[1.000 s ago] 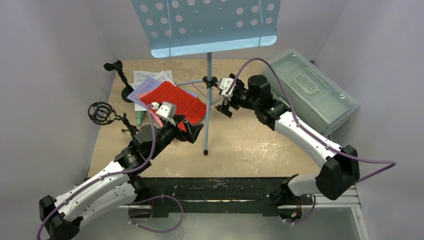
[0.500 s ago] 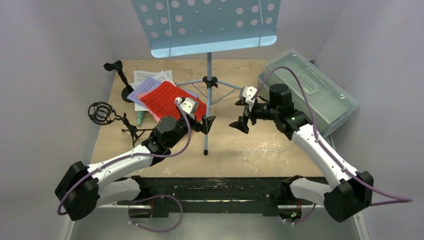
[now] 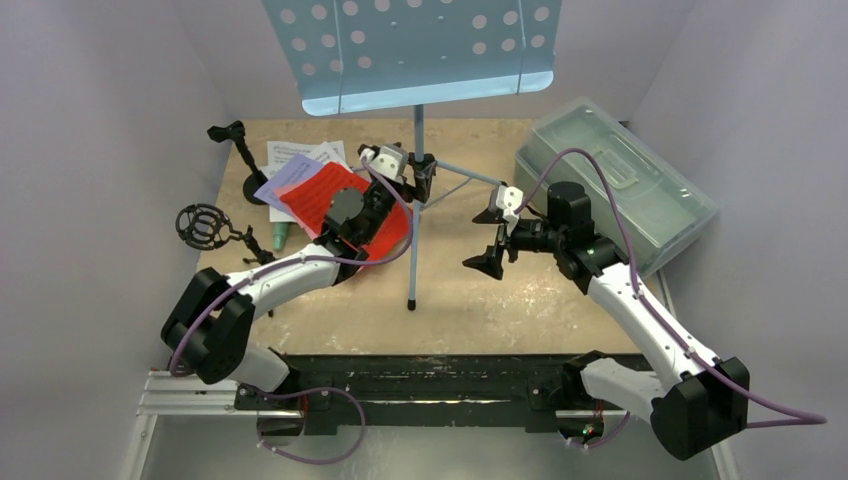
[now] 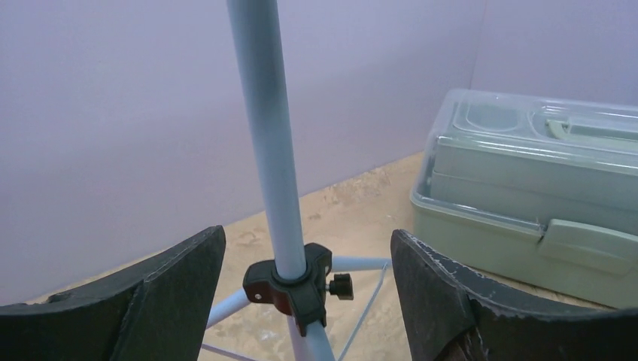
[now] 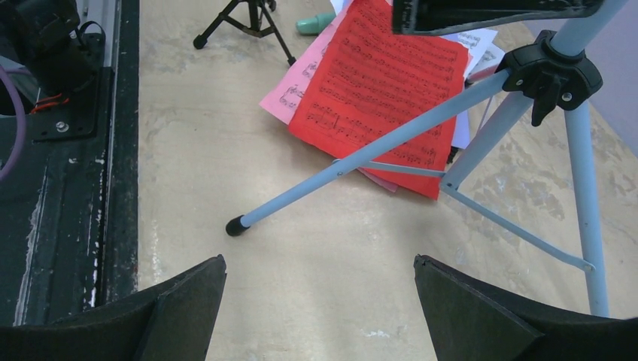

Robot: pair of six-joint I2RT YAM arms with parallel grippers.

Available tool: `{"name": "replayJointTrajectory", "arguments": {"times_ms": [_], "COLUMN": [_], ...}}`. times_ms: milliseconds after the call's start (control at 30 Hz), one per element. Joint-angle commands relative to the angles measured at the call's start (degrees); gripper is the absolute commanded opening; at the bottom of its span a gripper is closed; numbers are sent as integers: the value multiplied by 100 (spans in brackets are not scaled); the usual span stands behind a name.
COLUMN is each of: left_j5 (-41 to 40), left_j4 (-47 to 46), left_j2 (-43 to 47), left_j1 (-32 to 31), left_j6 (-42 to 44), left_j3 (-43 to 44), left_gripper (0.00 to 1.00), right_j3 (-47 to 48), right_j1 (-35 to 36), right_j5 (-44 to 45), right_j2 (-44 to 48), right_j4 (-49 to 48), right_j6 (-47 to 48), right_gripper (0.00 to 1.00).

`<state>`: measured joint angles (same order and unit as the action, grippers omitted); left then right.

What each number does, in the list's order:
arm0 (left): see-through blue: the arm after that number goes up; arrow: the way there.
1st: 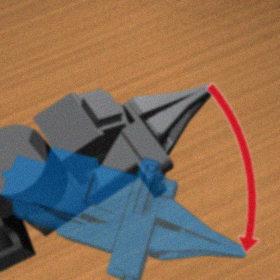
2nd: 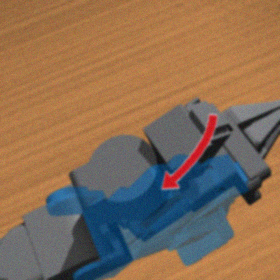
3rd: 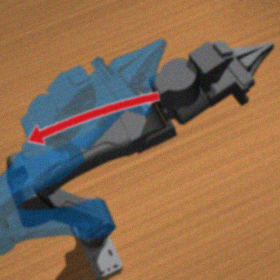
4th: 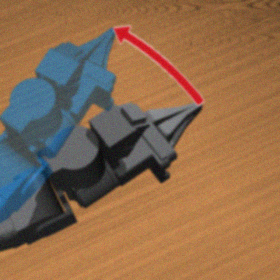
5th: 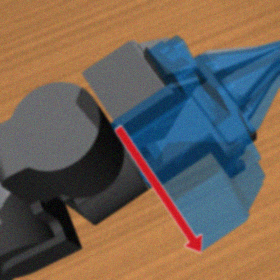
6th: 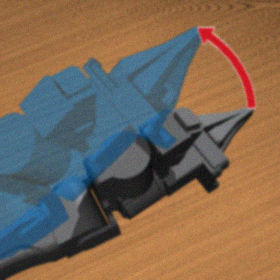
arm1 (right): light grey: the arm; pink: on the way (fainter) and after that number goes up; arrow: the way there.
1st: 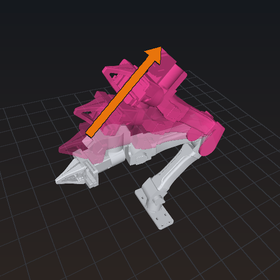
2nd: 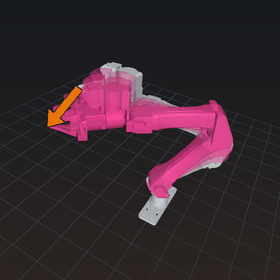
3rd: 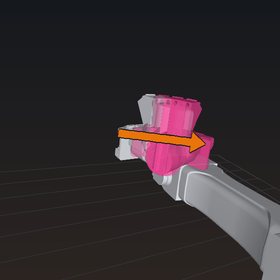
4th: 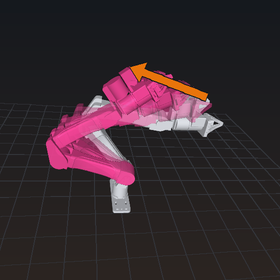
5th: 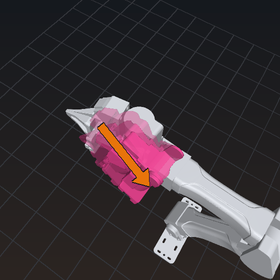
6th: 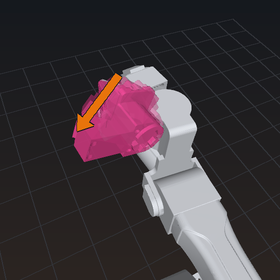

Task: Pack up the instrument practice props
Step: Unscrew the knob on the music stand, then close the music stand at the center of the board.

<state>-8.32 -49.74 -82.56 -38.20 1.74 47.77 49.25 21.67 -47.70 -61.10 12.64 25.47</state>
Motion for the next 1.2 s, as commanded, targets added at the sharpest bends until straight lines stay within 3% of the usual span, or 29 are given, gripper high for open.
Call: {"name": "replayJointTrajectory", "arguments": {"times_ms": [0, 200, 500, 767, 1033, 1167], "left_j5": [78, -21, 202, 118, 44, -497], "left_j4": [-387, -407, 44, 164, 1542, 2289], "left_j2": [-331, -487, -818, -312, 405, 551], "left_j1": [91, 198, 328, 329, 279, 11], "left_j6": [523, 584, 732, 79, -1076, -1207], "left_j3": [532, 738, 1190, 391, 33, 67], "left_gripper": [78, 76, 66, 71, 76, 75], "right_j3": [-21, 59, 190, 172, 230, 225], "right_j1": [-52, -84, -94, -119, -124, -130], "right_j5": [-202, -251, -269, -273, -292, -309], "right_j2": [99, -55, -266, -259, -365, -406], "right_j4": [-135, 46, 318, 339, 470, 461], "right_j6": [-12, 105, 344, 400, 516, 511], "right_gripper": [99, 99, 99, 99, 99, 99]}}
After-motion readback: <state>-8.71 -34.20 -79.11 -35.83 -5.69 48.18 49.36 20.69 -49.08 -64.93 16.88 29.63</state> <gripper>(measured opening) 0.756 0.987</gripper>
